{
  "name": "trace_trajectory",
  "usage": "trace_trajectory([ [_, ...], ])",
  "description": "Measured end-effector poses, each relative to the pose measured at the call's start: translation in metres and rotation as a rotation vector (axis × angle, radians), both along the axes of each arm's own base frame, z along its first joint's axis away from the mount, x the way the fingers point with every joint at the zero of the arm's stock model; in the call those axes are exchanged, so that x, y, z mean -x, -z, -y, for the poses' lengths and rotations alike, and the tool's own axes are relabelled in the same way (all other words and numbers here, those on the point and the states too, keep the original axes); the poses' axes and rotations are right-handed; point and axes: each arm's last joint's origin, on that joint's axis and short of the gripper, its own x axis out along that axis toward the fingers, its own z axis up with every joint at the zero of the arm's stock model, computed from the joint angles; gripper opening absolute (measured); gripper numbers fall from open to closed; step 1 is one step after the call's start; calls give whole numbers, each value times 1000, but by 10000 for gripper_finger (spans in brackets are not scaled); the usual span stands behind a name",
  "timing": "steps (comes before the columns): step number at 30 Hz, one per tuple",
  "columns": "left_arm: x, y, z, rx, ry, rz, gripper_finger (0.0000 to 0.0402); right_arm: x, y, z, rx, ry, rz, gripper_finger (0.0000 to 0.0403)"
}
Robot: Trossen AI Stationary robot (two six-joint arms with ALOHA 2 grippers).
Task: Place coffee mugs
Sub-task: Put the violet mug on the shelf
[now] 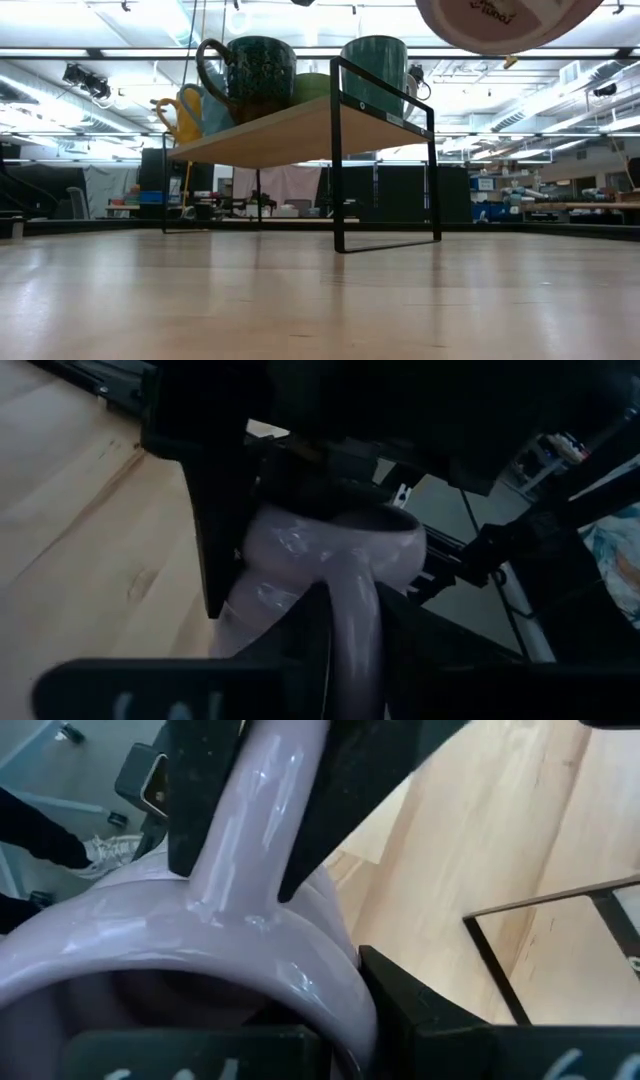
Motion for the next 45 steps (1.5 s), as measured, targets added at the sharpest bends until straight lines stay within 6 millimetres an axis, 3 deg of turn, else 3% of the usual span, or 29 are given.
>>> trace_trajectory([
  [2,0,0,0,-10,7,1,60,0,0,0,-3,-4,0,46],
  [9,0,0,0,-9,1,1,59,0,0,0,-1,-1,-2,58],
  [24,0,3,-1,-7,-8,-15,58,4,-8,2,-23,33,10,166],
  [37,0,3,-1,-8,-5,-12,58,43,-41,21,-11,97,-14,184],
  [45,6,-10,-3,-68,-69,29,58,93,-73,51,99,332,14,183],
])
